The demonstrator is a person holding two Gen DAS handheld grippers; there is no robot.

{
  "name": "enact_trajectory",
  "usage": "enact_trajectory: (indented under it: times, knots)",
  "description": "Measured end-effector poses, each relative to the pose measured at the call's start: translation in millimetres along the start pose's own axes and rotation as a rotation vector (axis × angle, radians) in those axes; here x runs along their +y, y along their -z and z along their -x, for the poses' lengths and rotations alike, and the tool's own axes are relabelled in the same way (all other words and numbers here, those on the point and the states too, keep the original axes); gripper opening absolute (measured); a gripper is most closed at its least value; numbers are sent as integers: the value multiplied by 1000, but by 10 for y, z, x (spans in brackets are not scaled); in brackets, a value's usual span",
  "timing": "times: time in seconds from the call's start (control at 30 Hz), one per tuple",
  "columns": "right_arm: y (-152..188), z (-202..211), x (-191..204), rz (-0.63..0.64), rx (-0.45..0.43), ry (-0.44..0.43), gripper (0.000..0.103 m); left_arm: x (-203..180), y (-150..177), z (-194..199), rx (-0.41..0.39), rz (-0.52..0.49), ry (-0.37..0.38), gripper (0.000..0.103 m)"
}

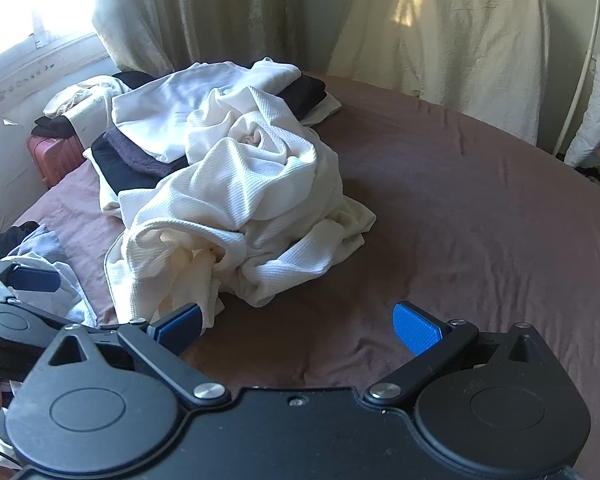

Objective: Fold clothes

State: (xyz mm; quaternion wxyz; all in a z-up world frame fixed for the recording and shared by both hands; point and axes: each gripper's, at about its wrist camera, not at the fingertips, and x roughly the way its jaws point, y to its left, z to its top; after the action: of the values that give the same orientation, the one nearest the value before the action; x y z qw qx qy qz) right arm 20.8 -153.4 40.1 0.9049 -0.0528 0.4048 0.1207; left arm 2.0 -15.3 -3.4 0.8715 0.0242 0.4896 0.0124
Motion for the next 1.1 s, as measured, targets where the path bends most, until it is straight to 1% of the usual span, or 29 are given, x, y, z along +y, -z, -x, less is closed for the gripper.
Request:
enact_trajectory:
  times: [0.7, 1.1]
  knots:
    - [36, -18, -34, 7, 16, 17, 103, -63, 18, -35, 14, -18, 10, 103]
    - [59, -27, -48, 2, 23, 14, 103, -88, 35, -67, 26, -23, 2, 103]
